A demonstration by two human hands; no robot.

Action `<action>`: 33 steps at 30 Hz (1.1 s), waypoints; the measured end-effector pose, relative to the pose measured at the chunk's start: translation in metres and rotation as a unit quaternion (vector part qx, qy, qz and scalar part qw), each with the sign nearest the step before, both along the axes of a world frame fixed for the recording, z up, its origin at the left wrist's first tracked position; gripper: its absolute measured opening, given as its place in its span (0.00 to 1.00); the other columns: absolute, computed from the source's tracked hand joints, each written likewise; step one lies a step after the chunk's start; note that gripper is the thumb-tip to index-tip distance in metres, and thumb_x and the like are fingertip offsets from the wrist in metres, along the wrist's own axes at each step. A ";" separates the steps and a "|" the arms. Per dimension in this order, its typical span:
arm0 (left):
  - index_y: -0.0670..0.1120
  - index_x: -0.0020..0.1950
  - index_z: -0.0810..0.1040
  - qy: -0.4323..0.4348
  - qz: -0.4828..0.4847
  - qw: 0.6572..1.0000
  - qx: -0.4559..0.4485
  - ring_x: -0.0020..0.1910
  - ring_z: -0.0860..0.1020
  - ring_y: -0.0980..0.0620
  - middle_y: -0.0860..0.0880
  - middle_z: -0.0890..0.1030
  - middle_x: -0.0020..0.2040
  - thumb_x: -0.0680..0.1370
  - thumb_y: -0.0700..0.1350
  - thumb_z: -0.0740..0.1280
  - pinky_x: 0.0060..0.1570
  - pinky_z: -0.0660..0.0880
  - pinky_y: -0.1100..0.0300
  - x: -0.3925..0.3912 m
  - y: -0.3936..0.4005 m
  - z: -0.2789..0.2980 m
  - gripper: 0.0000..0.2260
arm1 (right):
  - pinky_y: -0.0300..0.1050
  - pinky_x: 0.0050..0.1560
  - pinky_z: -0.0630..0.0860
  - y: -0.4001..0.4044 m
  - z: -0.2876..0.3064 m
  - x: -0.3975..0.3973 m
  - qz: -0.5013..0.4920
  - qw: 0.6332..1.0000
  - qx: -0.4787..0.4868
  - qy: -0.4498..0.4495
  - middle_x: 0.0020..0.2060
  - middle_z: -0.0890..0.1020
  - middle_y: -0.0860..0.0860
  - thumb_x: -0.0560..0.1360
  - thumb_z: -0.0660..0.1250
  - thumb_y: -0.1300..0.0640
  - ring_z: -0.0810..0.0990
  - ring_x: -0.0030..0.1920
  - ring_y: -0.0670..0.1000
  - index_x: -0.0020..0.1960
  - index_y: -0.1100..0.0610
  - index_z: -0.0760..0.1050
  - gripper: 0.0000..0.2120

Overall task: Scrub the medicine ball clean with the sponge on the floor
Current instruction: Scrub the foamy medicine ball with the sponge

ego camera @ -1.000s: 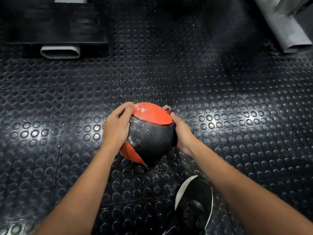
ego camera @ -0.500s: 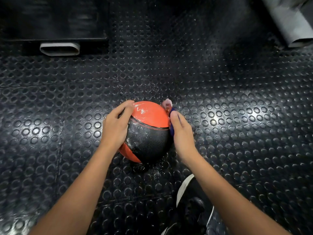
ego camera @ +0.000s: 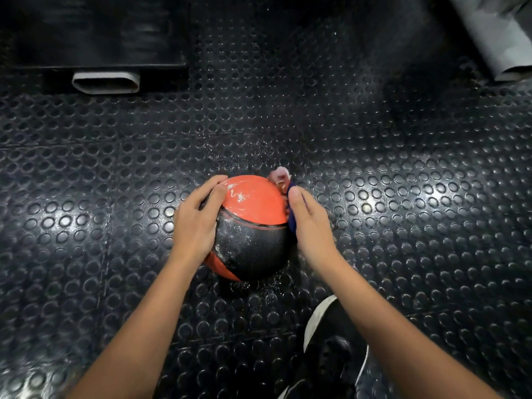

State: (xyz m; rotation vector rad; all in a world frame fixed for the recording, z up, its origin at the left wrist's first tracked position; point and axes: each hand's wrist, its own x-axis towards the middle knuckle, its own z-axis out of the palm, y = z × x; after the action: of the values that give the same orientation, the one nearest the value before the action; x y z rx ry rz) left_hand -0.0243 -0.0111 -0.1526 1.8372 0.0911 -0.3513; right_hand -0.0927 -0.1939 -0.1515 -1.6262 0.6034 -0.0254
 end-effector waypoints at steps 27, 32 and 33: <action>0.54 0.44 0.90 0.172 0.464 0.831 -0.254 0.66 0.81 0.46 0.47 0.86 0.61 0.87 0.59 0.50 0.66 0.76 0.47 -0.082 -0.030 -0.029 0.29 | 0.63 0.68 0.76 -0.011 -0.013 0.014 0.030 0.988 0.079 0.132 0.53 0.88 0.49 0.77 0.60 0.32 0.86 0.57 0.55 0.55 0.47 0.85 0.23; 0.53 0.50 0.86 0.136 0.401 0.876 -0.230 0.57 0.84 0.51 0.56 0.89 0.44 0.86 0.62 0.50 0.53 0.78 0.56 -0.064 -0.040 -0.001 0.26 | 0.59 0.71 0.74 -0.012 -0.014 0.009 -0.017 0.985 0.107 0.134 0.60 0.86 0.44 0.68 0.60 0.26 0.83 0.63 0.50 0.65 0.42 0.82 0.33; 0.53 0.51 0.85 0.120 0.387 0.885 -0.230 0.54 0.84 0.55 0.58 0.88 0.44 0.86 0.62 0.50 0.50 0.77 0.59 -0.061 -0.041 0.004 0.26 | 0.59 0.71 0.74 -0.012 -0.011 0.010 -0.025 0.987 0.101 0.120 0.60 0.86 0.43 0.67 0.59 0.26 0.83 0.63 0.49 0.64 0.40 0.82 0.33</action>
State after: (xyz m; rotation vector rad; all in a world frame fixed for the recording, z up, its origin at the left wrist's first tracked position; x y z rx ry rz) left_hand -0.0850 -0.0523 -0.1486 1.1519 0.8209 -0.0174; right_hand -0.0828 -0.2064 -0.1624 -1.4257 0.8047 0.1912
